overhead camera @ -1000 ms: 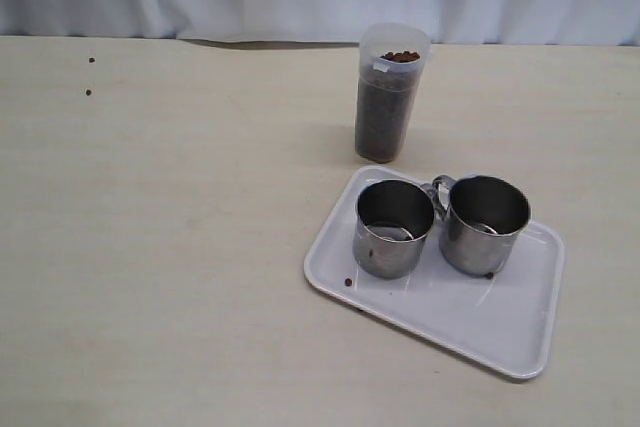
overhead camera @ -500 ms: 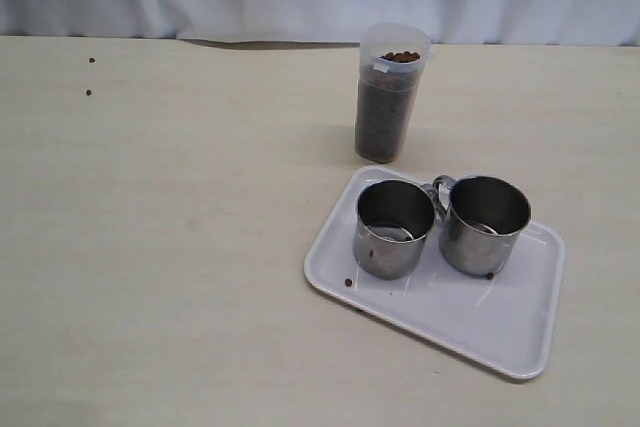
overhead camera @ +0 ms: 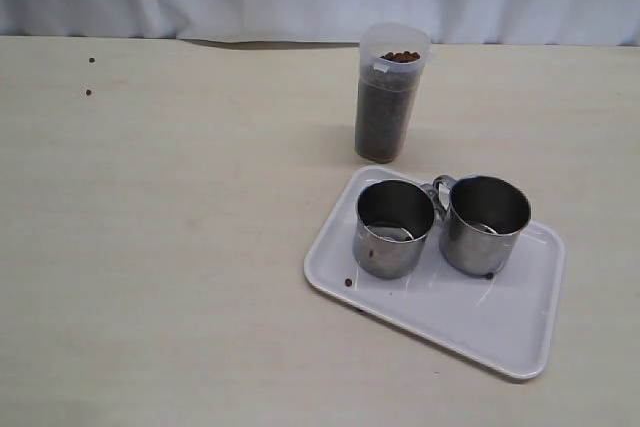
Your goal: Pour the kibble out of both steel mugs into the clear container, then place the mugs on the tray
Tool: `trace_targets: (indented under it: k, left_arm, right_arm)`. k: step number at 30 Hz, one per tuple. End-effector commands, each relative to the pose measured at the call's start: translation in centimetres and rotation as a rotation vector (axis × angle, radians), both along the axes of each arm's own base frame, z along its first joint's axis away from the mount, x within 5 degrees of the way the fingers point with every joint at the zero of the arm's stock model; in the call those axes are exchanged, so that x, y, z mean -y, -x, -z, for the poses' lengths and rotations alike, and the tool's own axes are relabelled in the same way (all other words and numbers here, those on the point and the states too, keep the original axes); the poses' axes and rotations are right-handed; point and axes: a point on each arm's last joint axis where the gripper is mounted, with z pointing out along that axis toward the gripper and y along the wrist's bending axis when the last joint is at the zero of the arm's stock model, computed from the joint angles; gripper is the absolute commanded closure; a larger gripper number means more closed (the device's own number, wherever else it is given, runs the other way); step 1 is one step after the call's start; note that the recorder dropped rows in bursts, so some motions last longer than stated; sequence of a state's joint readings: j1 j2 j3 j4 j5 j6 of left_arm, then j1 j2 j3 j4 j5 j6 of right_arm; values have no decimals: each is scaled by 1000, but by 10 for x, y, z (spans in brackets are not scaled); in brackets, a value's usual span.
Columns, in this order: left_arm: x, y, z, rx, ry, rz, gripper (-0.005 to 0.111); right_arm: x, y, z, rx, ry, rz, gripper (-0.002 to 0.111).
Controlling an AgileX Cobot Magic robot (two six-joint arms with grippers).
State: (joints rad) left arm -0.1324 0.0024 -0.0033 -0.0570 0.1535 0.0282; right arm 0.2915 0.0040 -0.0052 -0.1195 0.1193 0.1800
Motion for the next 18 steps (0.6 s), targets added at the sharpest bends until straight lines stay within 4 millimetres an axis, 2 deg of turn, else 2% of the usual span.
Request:
trace_targets:
  k: [1,18]
  left_arm:
    - [0,0,0,9,11,5,107]
    - [0,0,0,9,11,5,107]
  right_arm:
    - [0,0,2,0,11,-2,103]
    - [0,0,1,6,9,2,103]
